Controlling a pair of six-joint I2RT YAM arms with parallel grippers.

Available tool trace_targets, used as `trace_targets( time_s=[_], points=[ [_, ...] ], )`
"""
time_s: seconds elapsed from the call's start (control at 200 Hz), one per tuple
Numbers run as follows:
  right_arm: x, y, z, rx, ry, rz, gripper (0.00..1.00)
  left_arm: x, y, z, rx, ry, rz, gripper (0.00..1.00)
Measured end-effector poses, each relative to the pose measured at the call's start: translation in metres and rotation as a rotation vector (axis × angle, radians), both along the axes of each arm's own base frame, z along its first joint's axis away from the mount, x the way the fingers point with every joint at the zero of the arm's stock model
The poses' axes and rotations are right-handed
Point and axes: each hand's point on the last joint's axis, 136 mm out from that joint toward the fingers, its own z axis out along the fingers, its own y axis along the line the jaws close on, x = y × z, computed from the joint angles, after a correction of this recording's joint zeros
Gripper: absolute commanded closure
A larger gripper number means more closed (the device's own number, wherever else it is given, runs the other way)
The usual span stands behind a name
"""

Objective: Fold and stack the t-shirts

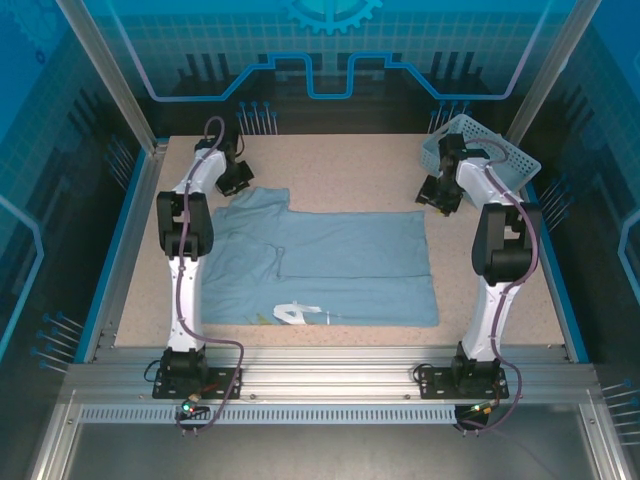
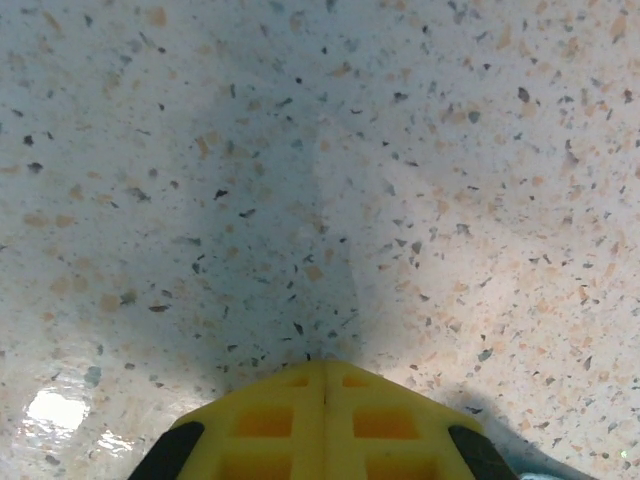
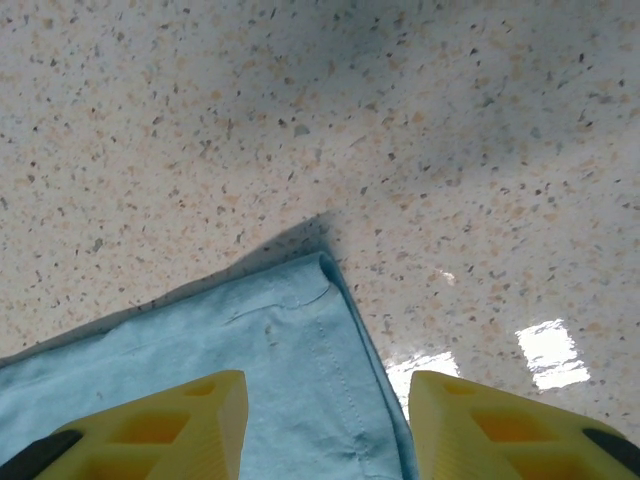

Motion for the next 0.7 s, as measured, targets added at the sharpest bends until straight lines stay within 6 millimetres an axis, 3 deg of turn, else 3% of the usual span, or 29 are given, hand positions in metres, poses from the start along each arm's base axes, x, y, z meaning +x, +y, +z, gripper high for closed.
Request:
trace_targets(
  time_s=[0.22,0.54,0.7],
  points=[
    [0.012,-0.007,-0.008,-0.031,0.008,-0.011,0.51,-0.010,0.004,0.008,0.054,0.008,0.008,1.00],
    [0.029,-0.009,-0.031,-0.052,0.042,-0.012,0.59,-0.012,0.006,0.056,0.062,-0.077,0.014,1.00],
    [0.029,-0.001,-0.040,-0.043,0.064,-0.009,0.63,-0.010,0.005,0.068,0.055,-0.106,0.012,1.00]
  ],
)
